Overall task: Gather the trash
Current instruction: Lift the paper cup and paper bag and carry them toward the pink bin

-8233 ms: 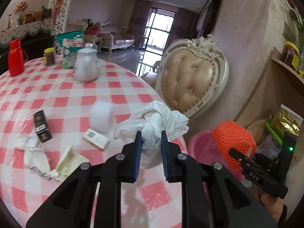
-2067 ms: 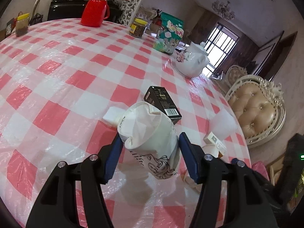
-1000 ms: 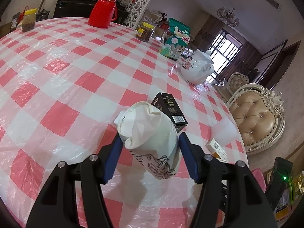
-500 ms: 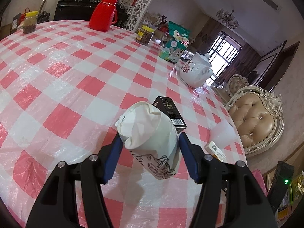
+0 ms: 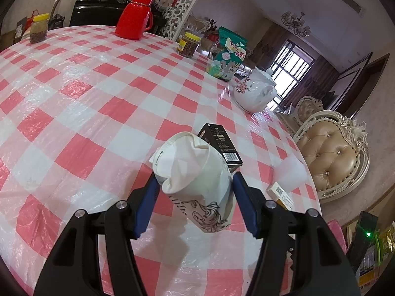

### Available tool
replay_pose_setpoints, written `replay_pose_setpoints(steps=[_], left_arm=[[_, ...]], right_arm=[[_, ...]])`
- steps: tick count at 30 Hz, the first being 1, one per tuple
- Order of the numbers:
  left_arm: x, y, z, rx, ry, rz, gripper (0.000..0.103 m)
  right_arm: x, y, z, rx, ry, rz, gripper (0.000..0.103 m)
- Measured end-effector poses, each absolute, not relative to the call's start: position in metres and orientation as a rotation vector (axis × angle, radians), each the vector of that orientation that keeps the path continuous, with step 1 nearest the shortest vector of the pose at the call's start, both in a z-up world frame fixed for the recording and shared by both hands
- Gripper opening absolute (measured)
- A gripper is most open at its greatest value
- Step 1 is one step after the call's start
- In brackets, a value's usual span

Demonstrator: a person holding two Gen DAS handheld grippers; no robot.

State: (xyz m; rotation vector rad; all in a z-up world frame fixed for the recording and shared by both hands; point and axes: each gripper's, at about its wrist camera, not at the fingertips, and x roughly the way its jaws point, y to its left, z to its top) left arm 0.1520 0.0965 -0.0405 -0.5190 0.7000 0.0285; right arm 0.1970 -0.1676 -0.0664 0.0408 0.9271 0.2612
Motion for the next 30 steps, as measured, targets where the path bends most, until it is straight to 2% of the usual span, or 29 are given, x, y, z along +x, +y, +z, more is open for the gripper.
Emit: replay_pose_setpoints(steps=[9,16,25,30], left_arm=[[0.154,0.090,-0.041,-0.511,0.705,0.009,0.059],[0.153,0.087,-0.040,-0.509,0.697,0.004,0.059],[0.152,0.086,-0.038,-0.511,0.695,-0.007,0.059],[0.152,0.085,-0.038,-0.512,0.695,-0.006,0.059]], right_arm=[[0.183,-0.190,-0.060,0.075,0.899,0.273,0.070],[0.174,-0.191,-0.046,0.028,0.871,0.238,0.070],[0.180,-0.207,-0.068,0.002,0.931,0.154,0.070],[0.183,-0.209,-0.077,0.020,0.964,0.175,0.051]])
